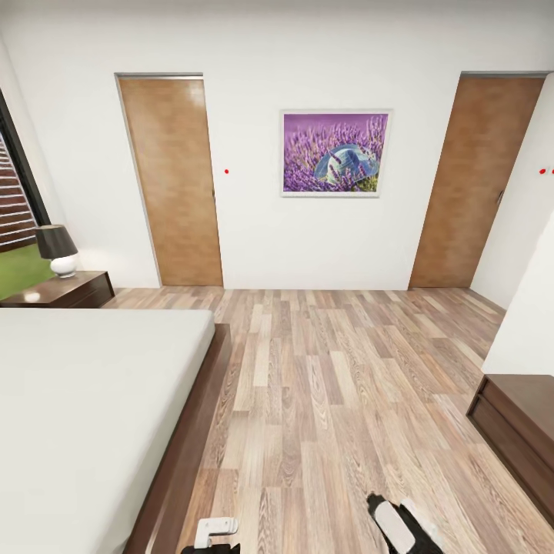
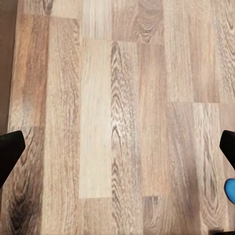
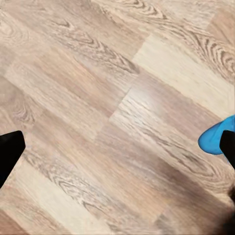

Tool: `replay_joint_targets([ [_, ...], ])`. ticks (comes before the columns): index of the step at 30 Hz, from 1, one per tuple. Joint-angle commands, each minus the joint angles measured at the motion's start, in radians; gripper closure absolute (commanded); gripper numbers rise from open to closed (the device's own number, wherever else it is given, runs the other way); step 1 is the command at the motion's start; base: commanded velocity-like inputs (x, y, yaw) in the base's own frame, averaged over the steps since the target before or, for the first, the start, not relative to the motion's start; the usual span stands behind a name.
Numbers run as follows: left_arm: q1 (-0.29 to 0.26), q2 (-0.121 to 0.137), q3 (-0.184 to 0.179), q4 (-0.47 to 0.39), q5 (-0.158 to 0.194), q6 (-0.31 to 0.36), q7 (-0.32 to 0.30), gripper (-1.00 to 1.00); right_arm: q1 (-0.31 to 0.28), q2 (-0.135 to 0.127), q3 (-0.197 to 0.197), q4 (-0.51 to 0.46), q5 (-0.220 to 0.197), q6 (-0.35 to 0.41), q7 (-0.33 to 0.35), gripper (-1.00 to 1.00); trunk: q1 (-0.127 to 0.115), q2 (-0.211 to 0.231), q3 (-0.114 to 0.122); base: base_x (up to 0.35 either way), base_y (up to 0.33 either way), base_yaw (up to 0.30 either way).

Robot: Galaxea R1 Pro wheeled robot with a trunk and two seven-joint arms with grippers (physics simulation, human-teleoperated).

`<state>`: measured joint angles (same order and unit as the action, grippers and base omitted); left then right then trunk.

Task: In the bedroom, move the book from the bed onto either nightstand, and place the two sandals side by side next to the bed.

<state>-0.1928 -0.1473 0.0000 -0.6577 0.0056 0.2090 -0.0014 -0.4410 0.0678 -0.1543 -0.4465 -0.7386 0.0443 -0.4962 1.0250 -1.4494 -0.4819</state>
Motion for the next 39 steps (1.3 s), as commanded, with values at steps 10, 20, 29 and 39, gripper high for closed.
replay_joint_targets([
  [10, 0.000, 0.000, 0.000, -0.002, 0.001, -0.003, 0.000, -1.00, -0.004, -0.002, -0.006, -0.194, -0.529, 0.009, -0.005, -1.00, 0.000, -0.001, -0.001, 0.000, 0.000, 0.000],
  [20, 0.000, 0.000, 0.001, -0.004, 0.001, -0.050, -0.002, -1.00, -0.004, -0.004, -0.022, -0.136, -0.594, 0.010, -0.031, -1.00, 0.000, -0.001, -0.001, 0.000, 0.000, 0.000],
  [29, 0.000, 0.000, 0.002, -0.004, 0.002, -0.061, -0.002, -1.00, -0.004, -0.003, -0.027, -0.103, -0.597, 0.011, -0.047, -1.00, 0.000, -0.001, -0.001, 0.000, 0.000, 0.000],
  [39, 0.000, 0.000, 0.002, -0.006, 0.002, -0.062, -0.001, -1.00, -0.004, -0.003, -0.032, -0.098, -0.597, 0.010, -0.048, -1.00, 0.008, -0.015, -0.007, 0.000, 0.000, 0.000],
])
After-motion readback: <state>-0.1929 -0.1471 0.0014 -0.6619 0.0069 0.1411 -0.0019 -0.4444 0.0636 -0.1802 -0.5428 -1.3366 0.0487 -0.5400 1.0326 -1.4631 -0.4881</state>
